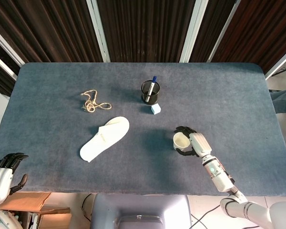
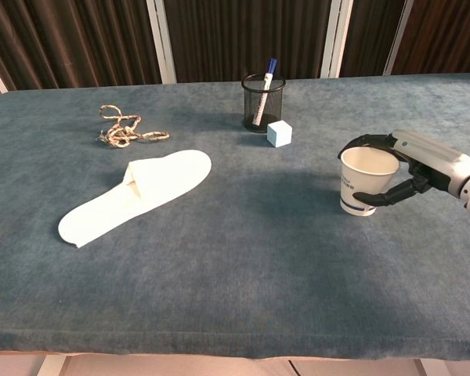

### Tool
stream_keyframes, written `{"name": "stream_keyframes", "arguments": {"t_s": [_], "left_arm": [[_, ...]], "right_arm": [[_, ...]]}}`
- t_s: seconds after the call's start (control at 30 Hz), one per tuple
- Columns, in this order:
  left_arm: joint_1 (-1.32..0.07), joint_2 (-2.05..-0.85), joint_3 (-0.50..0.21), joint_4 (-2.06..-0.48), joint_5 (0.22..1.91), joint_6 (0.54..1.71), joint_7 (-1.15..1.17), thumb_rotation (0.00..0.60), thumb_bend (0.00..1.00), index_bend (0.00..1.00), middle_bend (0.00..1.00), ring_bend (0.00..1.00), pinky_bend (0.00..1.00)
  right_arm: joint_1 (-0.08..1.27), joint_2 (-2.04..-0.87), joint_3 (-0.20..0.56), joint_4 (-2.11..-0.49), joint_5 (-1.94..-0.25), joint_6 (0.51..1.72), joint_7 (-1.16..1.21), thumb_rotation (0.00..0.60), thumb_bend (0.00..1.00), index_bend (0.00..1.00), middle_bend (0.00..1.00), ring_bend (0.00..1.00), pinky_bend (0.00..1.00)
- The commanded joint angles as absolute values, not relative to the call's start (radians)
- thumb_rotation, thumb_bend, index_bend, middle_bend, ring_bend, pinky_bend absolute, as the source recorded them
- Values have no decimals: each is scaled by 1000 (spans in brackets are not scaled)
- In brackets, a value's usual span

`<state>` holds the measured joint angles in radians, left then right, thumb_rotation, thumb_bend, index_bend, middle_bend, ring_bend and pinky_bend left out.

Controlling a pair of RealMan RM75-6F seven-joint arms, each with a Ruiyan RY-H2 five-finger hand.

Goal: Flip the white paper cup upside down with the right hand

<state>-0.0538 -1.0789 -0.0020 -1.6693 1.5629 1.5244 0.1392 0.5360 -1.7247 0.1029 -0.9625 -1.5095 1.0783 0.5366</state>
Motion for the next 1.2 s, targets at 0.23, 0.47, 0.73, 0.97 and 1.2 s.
{"name": "stream_keyframes", "arguments": {"t_s": [0.23,0.47,0.73,0.97,1.2], "left_arm": [[-53,-1078,-4,-1669,1562,1526,137,600,349,281,218,197,344],[-54,-1078,-2,-1671,1564,1525,137,600,350,280,219,197,344],[-53,-1078,-2,-1673,1565,1524,142,600,351,281,218,197,344],[-53,-1077,-2,-1676,1562,1523,144,600,349,280,219,197,345],[-53,-1076,-2,-1675,1563,1524,142,600,349,281,219,197,344]], "right_arm": [[533,-1739,88,-927,-1539,1146,542,600,486,479,367,285,413],[535,-1651,65,-1014,-1627,1257,207,600,486,478,367,285,413],[542,-1556,49,-1113,-1651,1218,-407,600,486,464,367,284,412],[547,-1557,52,-1129,-1607,1154,-618,600,486,436,367,268,405],[546,-1592,40,-1089,-1572,1107,-622,600,487,405,366,252,397]]}}
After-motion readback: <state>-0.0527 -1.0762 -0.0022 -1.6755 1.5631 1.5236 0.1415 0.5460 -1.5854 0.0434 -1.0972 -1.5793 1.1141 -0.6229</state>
